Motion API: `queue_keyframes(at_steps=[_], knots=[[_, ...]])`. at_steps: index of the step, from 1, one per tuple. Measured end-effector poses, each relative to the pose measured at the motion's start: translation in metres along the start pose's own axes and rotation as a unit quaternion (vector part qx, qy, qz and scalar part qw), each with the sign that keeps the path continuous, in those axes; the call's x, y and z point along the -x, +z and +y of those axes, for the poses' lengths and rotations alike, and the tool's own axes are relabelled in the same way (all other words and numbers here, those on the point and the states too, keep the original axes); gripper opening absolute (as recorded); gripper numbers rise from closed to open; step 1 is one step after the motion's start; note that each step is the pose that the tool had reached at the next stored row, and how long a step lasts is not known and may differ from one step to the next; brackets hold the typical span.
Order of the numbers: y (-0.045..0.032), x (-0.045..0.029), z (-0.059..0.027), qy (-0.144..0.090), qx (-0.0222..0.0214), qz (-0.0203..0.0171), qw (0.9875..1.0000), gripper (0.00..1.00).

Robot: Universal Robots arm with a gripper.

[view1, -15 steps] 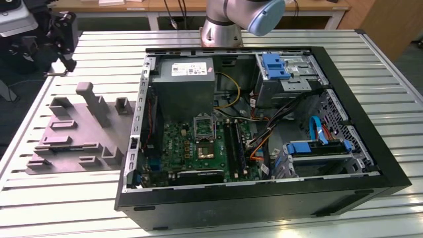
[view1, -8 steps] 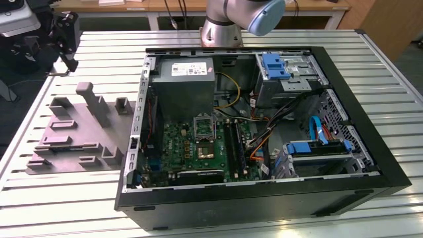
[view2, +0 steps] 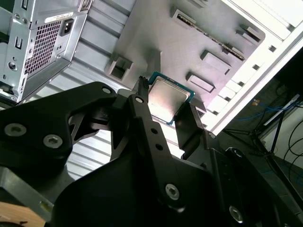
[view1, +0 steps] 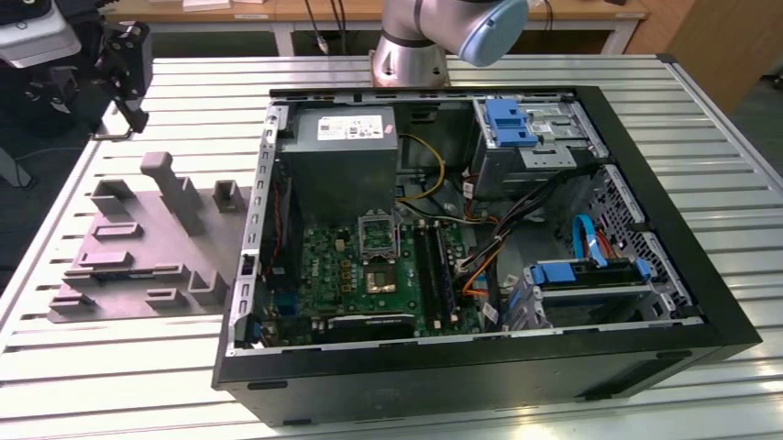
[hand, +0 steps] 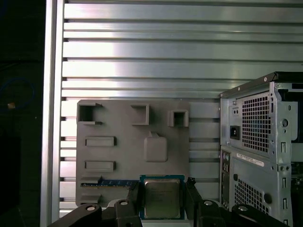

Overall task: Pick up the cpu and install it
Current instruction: 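Pick up the cpu and move it towards the insertion slot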

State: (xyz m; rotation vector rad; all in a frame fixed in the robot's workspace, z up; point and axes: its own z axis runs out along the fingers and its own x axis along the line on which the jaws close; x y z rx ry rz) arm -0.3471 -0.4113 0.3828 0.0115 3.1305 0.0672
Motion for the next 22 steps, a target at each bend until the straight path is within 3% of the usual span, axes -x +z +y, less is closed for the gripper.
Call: queue_keyframes(at_steps=[22], knots=[[0.0001, 0.0075, 0.0000, 0.000, 0.0000, 0.0000, 1.0000, 0.47]])
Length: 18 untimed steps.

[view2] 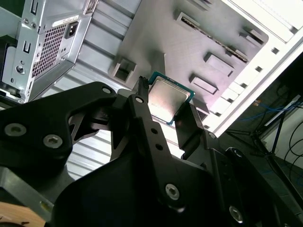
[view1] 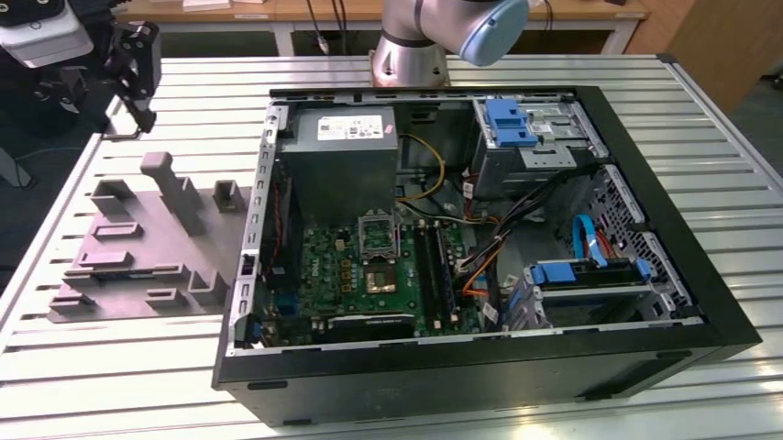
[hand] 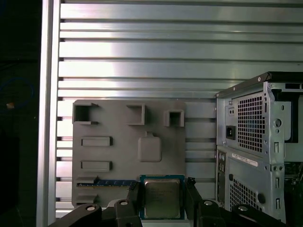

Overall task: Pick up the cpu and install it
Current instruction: 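Pick up the cpu and move it towards the insertion slot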

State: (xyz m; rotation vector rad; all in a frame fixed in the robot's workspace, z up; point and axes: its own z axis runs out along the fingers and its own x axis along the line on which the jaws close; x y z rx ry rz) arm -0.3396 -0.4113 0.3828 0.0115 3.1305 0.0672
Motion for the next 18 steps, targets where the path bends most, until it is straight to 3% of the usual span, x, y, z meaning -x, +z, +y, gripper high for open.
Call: queue_keyframes(at_steps=[18], knots=[[0.0001, 0.0057, 0.0000, 0.000, 0.0000, 0.0000, 1.0000, 0.47]])
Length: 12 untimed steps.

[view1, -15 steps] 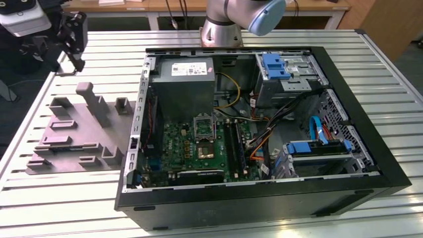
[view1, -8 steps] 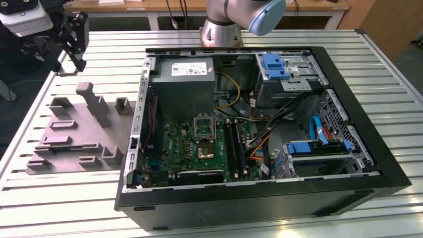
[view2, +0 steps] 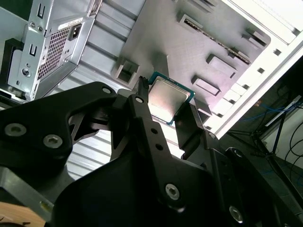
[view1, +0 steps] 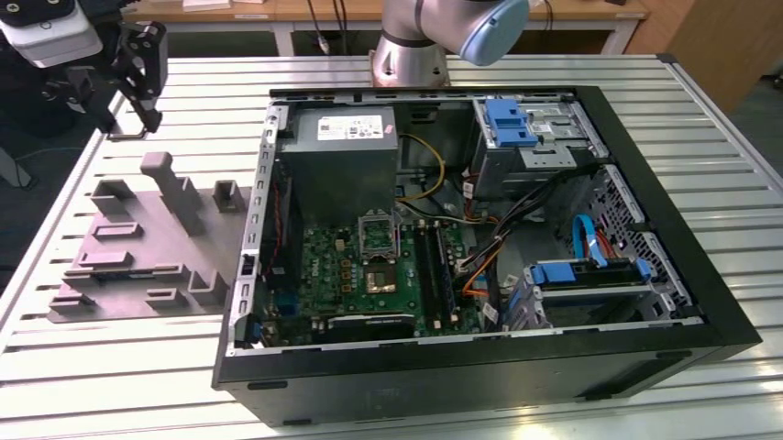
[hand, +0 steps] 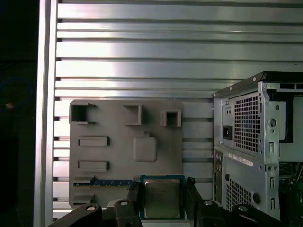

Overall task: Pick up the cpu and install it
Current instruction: 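Pick up the cpu and move it towards the insertion slot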

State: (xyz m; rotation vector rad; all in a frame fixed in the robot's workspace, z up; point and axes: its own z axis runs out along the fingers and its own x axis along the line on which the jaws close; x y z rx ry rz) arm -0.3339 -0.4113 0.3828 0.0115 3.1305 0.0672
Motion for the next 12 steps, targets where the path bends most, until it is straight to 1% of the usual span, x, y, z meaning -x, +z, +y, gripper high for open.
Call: queue_keyframes(at_steps=[12], knots=[[0.0000, 0.0033, 0.0000, 0.000, 0.0000, 0.0000, 1.0000, 0.47]])
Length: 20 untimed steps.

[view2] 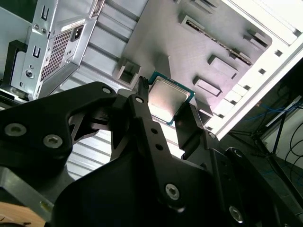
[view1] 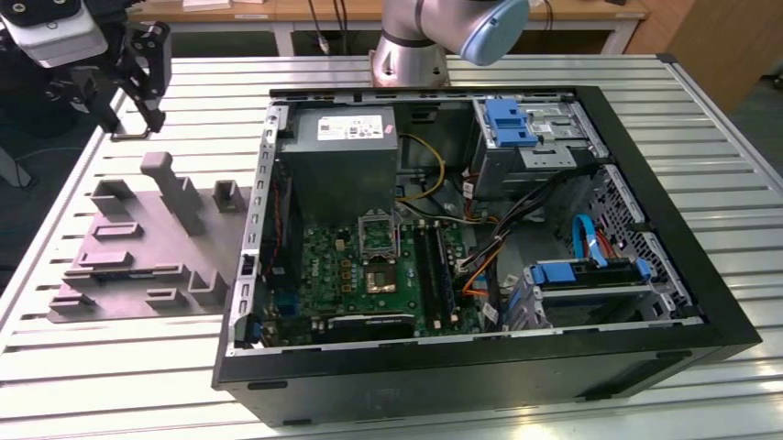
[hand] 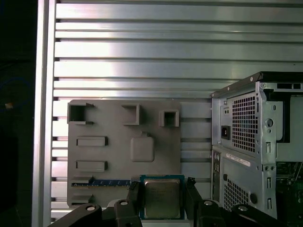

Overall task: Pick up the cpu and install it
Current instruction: 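Pick up the cpu and move it towards the insertion slot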

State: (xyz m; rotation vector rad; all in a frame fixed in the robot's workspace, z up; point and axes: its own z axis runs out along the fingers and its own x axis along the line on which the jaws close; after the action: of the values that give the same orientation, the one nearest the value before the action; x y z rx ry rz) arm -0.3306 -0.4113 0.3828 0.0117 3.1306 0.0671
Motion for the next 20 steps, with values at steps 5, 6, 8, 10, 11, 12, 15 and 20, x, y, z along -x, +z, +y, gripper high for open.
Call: queue_keyframes(at_steps=[5, 6, 8, 10, 11, 12, 15, 20], knots=[[0.0001, 0.0026, 0.0000, 0.000, 0.0000, 0.0000, 1.0000, 0.47], [0.0001, 0.0028, 0.0000, 0.000, 0.0000, 0.0000, 1.0000, 0.47], [0.0001, 0.0034, 0.0000, 0.000, 0.0000, 0.0000, 1.0000, 0.47], [0.0001, 0.0037, 0.0000, 0.000, 0.0000, 0.0000, 1.0000, 0.47], [0.0000, 0.0038, 0.0000, 0.000, 0.0000, 0.0000, 1.0000, 0.47], [0.0000, 0.0039, 0.0000, 0.000, 0.0000, 0.0000, 1.0000, 0.47], [0.0001, 0.0042, 0.0000, 0.000, 0.0000, 0.0000, 1.0000, 0.47], [0.0001, 0.0070, 0.0000, 0.000, 0.0000, 0.0000, 1.0000, 0.47]])
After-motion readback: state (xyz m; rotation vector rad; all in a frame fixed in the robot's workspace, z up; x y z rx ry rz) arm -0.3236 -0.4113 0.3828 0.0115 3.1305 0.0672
